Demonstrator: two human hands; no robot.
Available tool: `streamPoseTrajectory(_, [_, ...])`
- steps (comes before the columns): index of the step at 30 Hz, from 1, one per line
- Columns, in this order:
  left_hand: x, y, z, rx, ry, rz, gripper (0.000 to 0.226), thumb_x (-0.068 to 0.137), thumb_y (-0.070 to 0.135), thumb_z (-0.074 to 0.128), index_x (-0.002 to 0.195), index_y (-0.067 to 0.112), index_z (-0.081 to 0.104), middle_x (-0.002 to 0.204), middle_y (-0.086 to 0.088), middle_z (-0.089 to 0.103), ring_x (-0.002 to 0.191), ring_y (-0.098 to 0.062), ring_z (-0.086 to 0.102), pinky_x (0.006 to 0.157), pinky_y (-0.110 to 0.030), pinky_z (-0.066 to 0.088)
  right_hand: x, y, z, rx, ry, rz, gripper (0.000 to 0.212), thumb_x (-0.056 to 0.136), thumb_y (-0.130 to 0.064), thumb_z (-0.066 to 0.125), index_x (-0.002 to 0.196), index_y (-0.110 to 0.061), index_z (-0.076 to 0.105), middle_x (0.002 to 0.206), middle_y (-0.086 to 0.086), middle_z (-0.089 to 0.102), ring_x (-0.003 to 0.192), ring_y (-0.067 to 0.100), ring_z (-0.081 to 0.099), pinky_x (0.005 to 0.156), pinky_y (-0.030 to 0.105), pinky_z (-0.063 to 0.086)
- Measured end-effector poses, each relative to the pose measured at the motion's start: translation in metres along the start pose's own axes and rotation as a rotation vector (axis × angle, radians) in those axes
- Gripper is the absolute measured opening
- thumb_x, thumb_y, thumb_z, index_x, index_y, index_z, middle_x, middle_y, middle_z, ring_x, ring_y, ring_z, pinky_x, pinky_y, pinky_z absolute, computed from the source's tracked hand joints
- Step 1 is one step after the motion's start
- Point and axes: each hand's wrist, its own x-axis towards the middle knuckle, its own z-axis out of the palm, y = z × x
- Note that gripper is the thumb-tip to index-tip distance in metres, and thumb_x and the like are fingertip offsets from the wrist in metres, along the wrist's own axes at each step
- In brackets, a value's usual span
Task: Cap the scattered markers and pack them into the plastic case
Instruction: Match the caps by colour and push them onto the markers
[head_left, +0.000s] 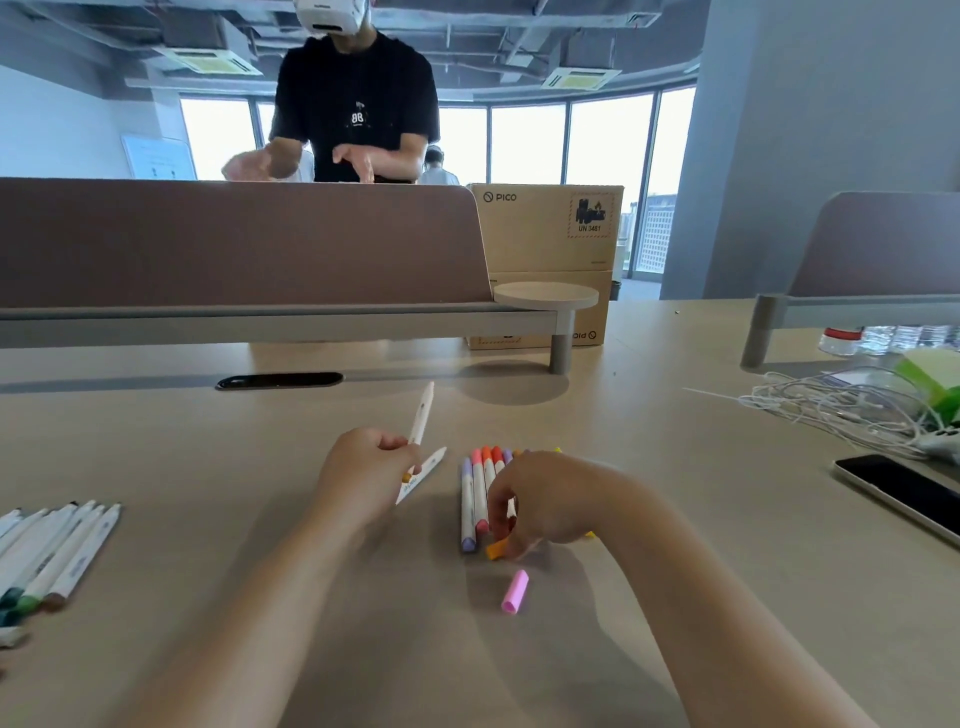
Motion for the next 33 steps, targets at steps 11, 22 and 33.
streamPoseTrajectory(11, [0.0, 0.001, 0.002, -0.219, -0.123, -0.044, 0.014, 0.09, 0.005, 0.058, 0.087, 0.014, 0.069, 0.073, -0.007, 0.073, 0.064, -0.022, 0.063, 0.06, -0.031, 0.049, 0.023, 0.011, 0.003, 0.466, 0.535, 0.122, 0.009, 0.091, -0.029, 0.065, 0.086, -0.024, 0.06, 0.083, 0.001, 0.064, 0.066, 0.015, 0.054, 0.06, 0.028, 0.047])
streamPoseTrajectory(22, [-0.006, 0.003, 0.007, -0.093, -0.326, 0.043, 0.008, 0.082, 0.003, 0.069, 0.088, 0.008, 0.069, 0.081, -0.018, 0.073, 0.064, -0.026, 0.065, 0.07, -0.043, 0.059, 0.028, 0.015, 0.007, 0.996, 0.832, 0.132, 0.032, 0.099, -0.006, 0.053, 0.125, -0.022, 0.062, 0.09, -0.002, 0.071, 0.069, 0.009, 0.068, 0.056, 0.018, 0.054])
streamPoseTrajectory(33, [-0.008, 0.004, 0.008, 0.021, -0.339, 0.093, 0.011, 0.08, 0.007, 0.072, 0.086, 0.017, 0.071, 0.074, -0.007, 0.073, 0.061, -0.021, 0.066, 0.068, -0.04, 0.058, 0.025, 0.014, 0.005, 1.12, 0.929, 0.166, 0.008, 0.1, -0.02, 0.056, 0.102, -0.02, 0.064, 0.074, -0.011, 0.072, 0.051, 0.01, 0.059, 0.06, 0.031, 0.056])
